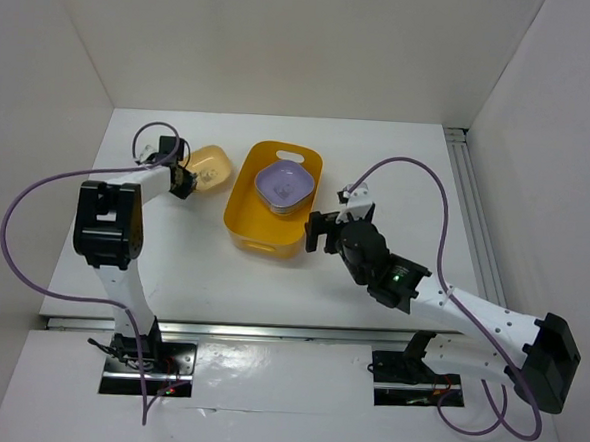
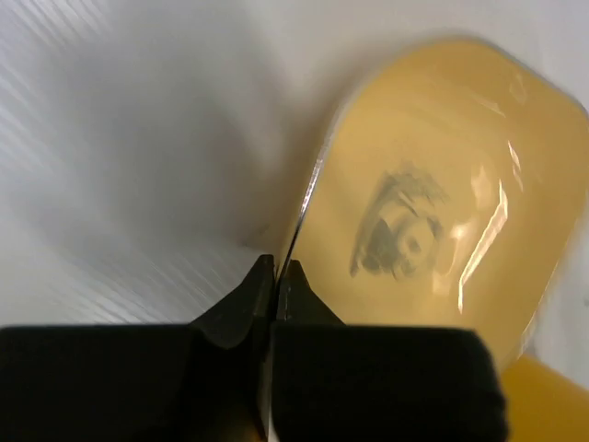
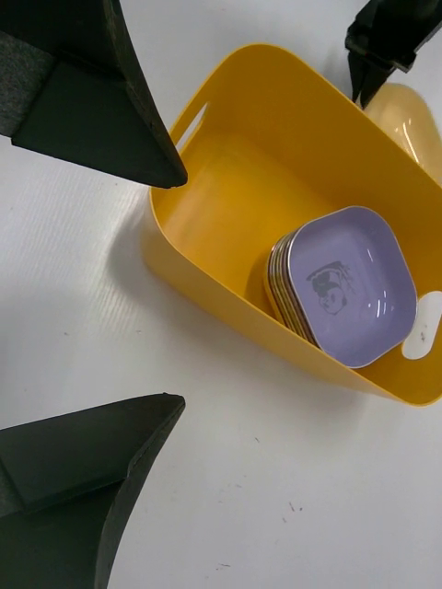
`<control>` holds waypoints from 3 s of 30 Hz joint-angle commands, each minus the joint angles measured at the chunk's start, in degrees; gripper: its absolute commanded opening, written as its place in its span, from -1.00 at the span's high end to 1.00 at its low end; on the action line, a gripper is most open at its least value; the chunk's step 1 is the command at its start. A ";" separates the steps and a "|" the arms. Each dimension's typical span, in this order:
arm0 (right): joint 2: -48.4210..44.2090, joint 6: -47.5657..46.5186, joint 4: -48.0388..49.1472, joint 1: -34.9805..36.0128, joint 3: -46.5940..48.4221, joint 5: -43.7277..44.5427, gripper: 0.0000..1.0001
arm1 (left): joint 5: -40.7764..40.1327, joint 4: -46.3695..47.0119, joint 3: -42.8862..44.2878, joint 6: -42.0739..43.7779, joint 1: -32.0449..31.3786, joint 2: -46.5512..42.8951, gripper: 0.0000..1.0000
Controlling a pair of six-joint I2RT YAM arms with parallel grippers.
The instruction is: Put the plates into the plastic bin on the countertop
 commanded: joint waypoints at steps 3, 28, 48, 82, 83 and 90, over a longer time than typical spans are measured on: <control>-0.14 -0.74 3.93 -1.22 -0.54 -0.55 -1.00 | -7.40 -8.18 1.81 -1.69 1.11 -2.58 1.00; -5.05 4.71 0.24 -4.03 -0.10 1.56 -1.00 | -15.07 0.14 -2.86 -20.85 -27.09 -25.54 1.00; -13.23 4.19 -6.27 -4.03 0.42 3.94 -1.00 | -14.71 -16.47 13.69 -32.20 -33.42 -7.58 0.22; -20.34 8.75 -28.85 -4.03 9.92 5.34 -1.00 | -23.16 -42.48 -17.25 4.01 -51.08 -67.88 -1.00; -20.35 8.75 -28.86 -4.03 9.92 5.34 -1.00 | -22.63 -41.18 -17.25 5.75 -52.05 -69.72 -1.00; -18.42 9.37 -30.17 -3.51 9.74 7.01 -1.00 | -24.12 -41.87 -17.25 4.72 -53.11 -74.47 -1.00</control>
